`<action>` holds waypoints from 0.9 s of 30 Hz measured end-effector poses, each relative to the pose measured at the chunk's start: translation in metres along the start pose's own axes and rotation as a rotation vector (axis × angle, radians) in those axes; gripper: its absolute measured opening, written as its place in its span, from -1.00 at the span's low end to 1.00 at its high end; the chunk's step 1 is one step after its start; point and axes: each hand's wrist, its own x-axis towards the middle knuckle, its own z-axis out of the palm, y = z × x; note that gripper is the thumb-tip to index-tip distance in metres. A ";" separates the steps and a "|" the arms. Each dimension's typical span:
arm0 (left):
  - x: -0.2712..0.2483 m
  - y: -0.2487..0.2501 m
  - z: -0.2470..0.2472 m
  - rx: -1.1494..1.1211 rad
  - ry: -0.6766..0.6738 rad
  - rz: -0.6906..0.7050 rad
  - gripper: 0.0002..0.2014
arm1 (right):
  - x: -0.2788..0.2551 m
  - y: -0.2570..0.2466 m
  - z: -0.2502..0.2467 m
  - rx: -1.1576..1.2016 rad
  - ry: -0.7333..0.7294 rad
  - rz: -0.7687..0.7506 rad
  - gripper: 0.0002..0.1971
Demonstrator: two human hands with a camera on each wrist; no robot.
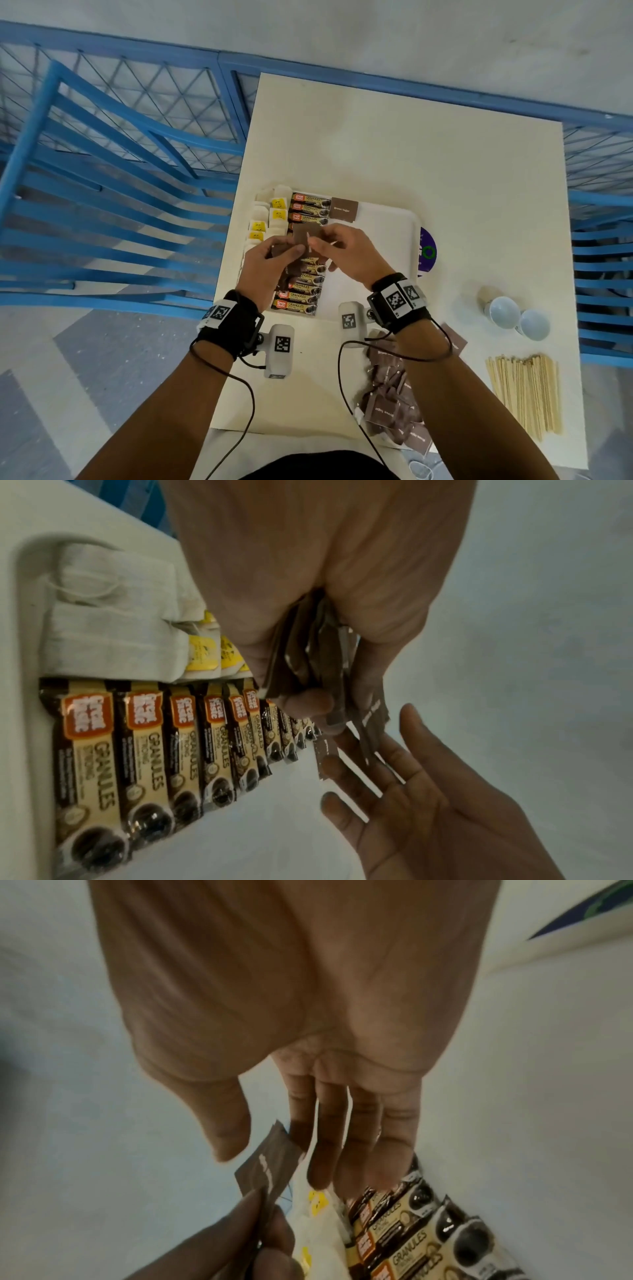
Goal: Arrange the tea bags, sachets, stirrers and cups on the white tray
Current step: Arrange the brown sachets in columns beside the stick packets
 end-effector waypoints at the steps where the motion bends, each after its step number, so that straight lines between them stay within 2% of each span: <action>1: 0.000 0.000 0.000 0.021 -0.024 0.001 -0.85 | 0.001 0.000 -0.002 -0.050 0.027 -0.025 -0.75; 4: 0.000 -0.001 0.000 0.033 -0.037 -0.009 -0.81 | 0.004 -0.001 -0.006 -0.107 0.071 -0.068 -0.83; 8: -0.001 -0.004 0.003 0.027 0.007 0.002 -0.77 | 0.005 0.003 0.001 0.048 0.118 -0.019 -0.82; 13: 0.001 -0.006 0.001 0.071 0.007 0.010 -0.83 | 0.010 0.005 -0.007 -0.224 0.098 -0.090 -0.89; 15: 0.001 -0.006 -0.001 0.047 0.021 -0.009 -0.83 | 0.019 0.009 -0.017 -0.172 0.187 -0.053 -0.87; 17: 0.002 -0.008 -0.005 0.040 0.042 -0.040 -0.83 | 0.032 0.018 -0.026 -0.081 0.373 0.035 -0.86; 19: 0.002 -0.011 -0.010 0.031 0.054 -0.075 -0.83 | 0.043 0.025 -0.031 -0.135 0.490 0.105 -0.88; 21: 0.003 -0.013 -0.013 0.004 0.040 -0.105 -0.83 | 0.052 0.031 -0.032 -0.238 0.496 0.132 -0.86; 27: 0.004 -0.016 -0.020 -0.028 0.021 -0.120 -0.85 | 0.065 0.040 -0.026 -0.347 0.517 0.136 -0.82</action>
